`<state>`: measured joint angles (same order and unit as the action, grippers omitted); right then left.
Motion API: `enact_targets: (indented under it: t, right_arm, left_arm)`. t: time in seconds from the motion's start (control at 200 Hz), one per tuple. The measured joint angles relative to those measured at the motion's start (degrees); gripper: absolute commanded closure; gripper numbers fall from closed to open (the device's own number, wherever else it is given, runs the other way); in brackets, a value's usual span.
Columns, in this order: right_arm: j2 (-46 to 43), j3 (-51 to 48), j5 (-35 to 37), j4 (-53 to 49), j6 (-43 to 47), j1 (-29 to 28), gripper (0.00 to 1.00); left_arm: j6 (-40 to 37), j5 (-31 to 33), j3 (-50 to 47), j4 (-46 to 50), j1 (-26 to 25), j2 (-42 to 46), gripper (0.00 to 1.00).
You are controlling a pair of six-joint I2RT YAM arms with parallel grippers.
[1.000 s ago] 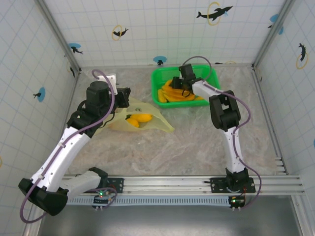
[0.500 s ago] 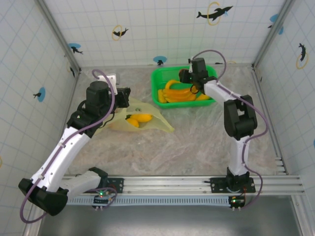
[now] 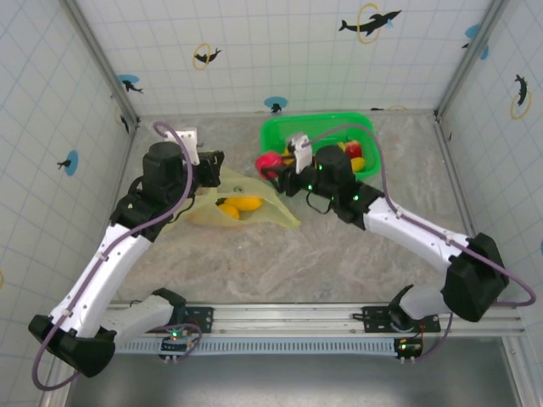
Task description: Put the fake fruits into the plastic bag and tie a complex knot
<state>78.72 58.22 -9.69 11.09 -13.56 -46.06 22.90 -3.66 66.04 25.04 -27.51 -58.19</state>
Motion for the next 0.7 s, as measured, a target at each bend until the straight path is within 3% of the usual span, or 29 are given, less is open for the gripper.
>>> enact_targets:
  t: [0.24,0.535,0.701]
  right_arm:
    - [0.09,-8.46,6.25,0.17,5.73,-11.19,0.44]
    - [8.9,-8.44,12.09,0.59,9.18,-11.19,0.43]
    - [18.38,-0.15,12.61,-1.16,11.02,-9.75,0.42]
  left_arm:
    - [0.0,-0.22,0.0,0.0,0.0,1.07,0.88]
    - [-0.02,-0.66,-0.11,-0.02,0.0,3.28,0.88]
    - [-0.02,-1.51,-0.5,-0.13,0.0,3.56,0.88]
